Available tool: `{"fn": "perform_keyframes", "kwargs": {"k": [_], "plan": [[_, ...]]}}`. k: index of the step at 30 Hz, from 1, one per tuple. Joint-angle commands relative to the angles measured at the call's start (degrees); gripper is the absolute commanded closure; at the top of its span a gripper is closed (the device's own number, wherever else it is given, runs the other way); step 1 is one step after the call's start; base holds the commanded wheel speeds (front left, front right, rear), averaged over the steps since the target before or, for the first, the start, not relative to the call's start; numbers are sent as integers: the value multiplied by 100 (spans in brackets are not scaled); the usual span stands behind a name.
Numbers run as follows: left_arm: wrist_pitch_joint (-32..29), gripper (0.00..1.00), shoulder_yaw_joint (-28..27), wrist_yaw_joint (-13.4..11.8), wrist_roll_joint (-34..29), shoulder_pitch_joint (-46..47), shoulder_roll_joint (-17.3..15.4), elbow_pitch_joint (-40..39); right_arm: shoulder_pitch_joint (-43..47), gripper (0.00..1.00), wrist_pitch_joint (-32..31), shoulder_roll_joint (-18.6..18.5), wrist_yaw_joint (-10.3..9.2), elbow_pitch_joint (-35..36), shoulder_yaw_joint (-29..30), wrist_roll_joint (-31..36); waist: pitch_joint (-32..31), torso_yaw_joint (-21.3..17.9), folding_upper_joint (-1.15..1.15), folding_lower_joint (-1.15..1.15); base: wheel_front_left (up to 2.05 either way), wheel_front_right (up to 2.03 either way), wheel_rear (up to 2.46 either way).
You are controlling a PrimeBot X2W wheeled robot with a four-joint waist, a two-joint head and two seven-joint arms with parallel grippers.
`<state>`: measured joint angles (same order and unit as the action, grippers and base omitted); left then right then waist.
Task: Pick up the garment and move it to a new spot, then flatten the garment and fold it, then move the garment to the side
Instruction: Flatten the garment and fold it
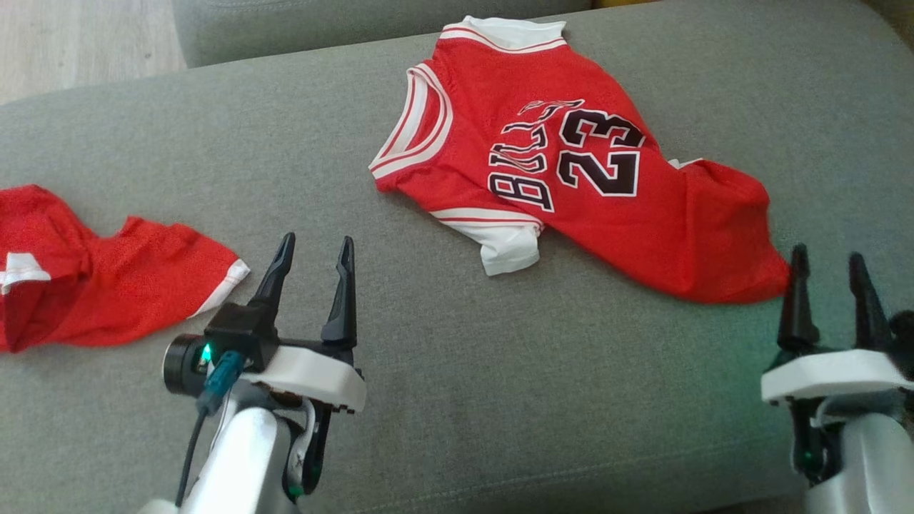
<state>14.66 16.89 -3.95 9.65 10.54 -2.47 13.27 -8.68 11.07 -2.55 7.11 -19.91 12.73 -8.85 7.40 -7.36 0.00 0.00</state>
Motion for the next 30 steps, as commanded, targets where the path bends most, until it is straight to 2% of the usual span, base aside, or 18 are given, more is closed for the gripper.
{"fn": "perform_keyframes", "kwargs": {"k": [1,7,8,11,15,30], "plan": [[34,0,-154,21,-38,71,-41,-162,-112,0,134,-32,37,326,-283,72,-19,21,0,0,0,0,0],[34,0,-134,12,-20,17,-41,-152,67,0,304,-32,37,879,-1141,56,-112,155,0,0,0,0,0],[34,0,-134,12,-20,17,-41,-152,67,0,304,-32,37,879,-1141,56,-112,155,0,0,0,0,0],[34,0,-125,-6,6,-26,-41,-167,270,0,260,-32,37,993,-1795,90,-160,295,0,0,0,0,0],[34,0,-102,-31,38,-34,-41,-184,346,0,97,-32,37,890,-2234,149,-142,484,0,0,0,0,0],[34,0,51,-103,152,73,-41,-187,-371,0,-322,-32,37,-335,-2574,-199,208,1298,0,0,0,0,0]]}}
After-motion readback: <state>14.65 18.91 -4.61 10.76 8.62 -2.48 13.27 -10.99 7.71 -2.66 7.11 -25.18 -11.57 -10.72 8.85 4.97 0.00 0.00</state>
